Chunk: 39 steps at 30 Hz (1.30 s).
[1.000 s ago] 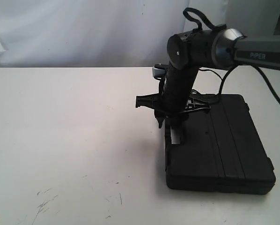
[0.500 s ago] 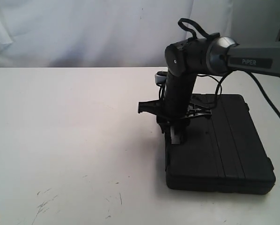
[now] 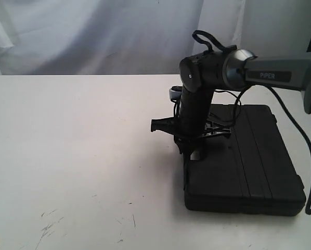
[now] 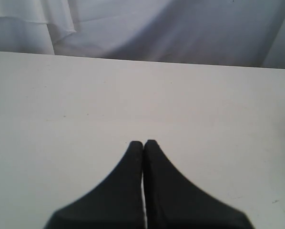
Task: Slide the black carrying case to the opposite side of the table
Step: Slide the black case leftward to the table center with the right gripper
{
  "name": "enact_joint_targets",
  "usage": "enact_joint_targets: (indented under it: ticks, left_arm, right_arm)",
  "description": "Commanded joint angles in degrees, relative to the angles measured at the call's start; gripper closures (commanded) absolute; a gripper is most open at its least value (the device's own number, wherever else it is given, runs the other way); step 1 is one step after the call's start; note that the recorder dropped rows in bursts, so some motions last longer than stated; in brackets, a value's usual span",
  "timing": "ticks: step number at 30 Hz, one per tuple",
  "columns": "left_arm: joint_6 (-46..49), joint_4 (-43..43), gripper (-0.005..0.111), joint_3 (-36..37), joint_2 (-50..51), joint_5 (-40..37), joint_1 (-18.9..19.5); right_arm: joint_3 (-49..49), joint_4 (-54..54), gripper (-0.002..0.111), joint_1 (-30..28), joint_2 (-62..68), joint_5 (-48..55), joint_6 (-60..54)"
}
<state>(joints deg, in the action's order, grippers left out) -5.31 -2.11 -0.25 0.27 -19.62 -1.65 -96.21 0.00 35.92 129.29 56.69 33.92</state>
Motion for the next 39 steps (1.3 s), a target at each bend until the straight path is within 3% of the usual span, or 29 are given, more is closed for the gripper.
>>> enact_joint_targets:
  ticks: [1,12,39]
  left_arm:
    - [-0.12,-0.01,0.107,0.25,-0.27,0.56,-0.39]
    - [-0.12,-0.01,0.107,0.25,-0.27,0.56,-0.39]
    - [-0.12,-0.01,0.107,0.25,-0.27,0.56,-0.39]
  right_arm:
    - [-0.3,0.0,0.108,0.71,-0.25,0.66,-0.72]
    - [-0.6,5.46,0.108,4.9,-0.25,-4.01,-0.07]
    - [-25.43,6.47,0.108,13.75,11.07,2.15,5.38]
